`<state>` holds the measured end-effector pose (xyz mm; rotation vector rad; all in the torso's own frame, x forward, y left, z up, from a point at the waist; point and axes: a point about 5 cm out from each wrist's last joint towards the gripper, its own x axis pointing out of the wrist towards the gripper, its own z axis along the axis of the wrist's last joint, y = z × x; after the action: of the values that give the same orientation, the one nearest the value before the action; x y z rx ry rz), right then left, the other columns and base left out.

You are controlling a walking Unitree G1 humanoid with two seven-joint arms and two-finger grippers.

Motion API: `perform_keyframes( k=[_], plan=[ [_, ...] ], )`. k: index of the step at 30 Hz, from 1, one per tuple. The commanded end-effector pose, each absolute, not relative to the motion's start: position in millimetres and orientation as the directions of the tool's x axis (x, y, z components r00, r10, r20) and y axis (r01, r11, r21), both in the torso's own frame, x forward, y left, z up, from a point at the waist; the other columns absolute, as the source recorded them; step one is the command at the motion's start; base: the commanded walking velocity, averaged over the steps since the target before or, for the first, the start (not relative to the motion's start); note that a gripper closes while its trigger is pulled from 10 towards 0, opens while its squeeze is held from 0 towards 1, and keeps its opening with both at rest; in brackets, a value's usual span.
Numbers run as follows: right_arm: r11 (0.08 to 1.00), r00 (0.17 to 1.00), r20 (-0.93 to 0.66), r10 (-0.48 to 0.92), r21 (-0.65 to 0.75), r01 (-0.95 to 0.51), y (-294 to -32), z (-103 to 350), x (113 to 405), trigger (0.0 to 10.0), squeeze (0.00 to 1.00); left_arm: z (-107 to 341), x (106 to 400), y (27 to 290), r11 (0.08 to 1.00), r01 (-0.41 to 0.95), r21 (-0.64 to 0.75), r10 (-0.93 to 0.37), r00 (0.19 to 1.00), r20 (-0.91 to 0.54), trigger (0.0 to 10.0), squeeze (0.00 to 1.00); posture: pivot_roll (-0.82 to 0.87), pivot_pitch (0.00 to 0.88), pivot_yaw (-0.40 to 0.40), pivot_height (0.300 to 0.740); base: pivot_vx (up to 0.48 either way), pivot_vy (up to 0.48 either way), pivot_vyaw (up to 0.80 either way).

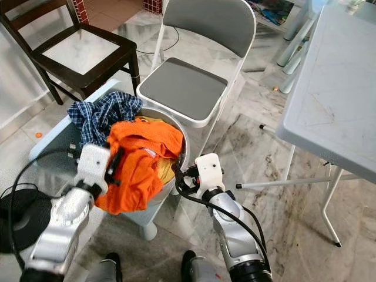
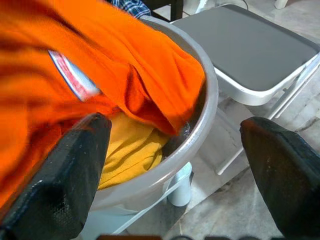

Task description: Hang hanger

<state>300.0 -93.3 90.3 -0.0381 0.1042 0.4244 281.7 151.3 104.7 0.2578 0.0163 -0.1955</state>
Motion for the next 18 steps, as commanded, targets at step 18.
perform_keyframes(
  k=[18],
  plan=[
    [0.906, 0.898, -0.146, 0.414, -0.027, -0.422, -94, 81, 295, 10.0, 0.00, 139, 294, 162, 0.941, 0.096, 0.324, -0.152, 0.977, 0.150, 10.0, 1.00, 0.16, 0.290, -0.124, 0.740, 0.000, 0.000, 0.00]
  ],
)
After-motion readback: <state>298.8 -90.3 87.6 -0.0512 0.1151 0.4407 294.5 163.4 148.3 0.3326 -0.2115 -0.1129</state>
